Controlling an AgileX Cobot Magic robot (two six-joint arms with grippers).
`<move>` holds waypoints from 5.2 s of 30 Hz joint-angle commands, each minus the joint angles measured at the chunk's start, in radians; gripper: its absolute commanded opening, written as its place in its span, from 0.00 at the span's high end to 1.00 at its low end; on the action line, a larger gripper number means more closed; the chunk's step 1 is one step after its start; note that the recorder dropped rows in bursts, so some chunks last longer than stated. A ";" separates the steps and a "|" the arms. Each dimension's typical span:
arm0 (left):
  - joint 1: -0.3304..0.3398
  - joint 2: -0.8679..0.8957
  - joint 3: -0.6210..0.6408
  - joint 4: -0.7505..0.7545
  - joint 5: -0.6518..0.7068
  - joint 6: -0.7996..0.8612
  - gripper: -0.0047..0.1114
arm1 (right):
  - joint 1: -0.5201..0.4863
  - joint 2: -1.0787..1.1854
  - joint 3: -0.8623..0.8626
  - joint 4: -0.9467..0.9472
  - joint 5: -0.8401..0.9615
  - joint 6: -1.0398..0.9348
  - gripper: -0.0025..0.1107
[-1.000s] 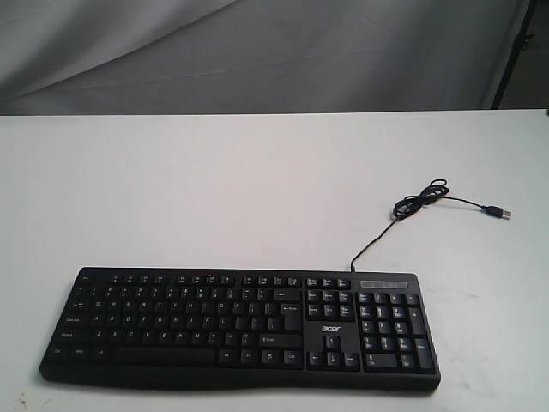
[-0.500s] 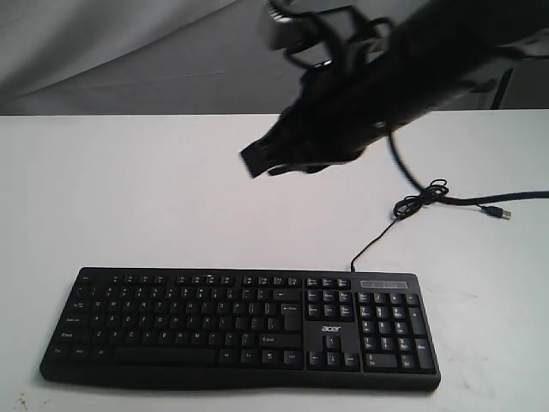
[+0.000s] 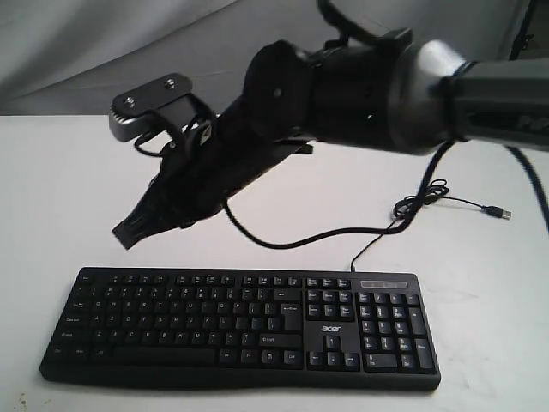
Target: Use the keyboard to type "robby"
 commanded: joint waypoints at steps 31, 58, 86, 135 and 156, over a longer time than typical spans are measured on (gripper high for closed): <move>-0.003 -0.004 0.005 -0.009 -0.002 -0.002 0.96 | 0.087 0.214 0.001 0.149 -0.174 -0.368 0.98; -0.003 -0.004 0.005 -0.009 -0.002 -0.002 0.96 | 0.087 0.252 0.001 0.117 -0.150 -0.366 0.98; -0.003 -0.004 0.005 -0.009 -0.002 -0.002 0.96 | 0.087 0.262 -0.004 0.107 -0.164 -0.366 0.98; -0.003 -0.004 0.005 -0.009 -0.002 -0.002 0.96 | 0.011 0.008 0.367 -0.036 -0.298 -0.178 0.98; -0.003 -0.004 0.005 -0.009 -0.002 -0.002 0.96 | 0.021 0.059 0.367 -0.039 -0.309 -0.182 0.98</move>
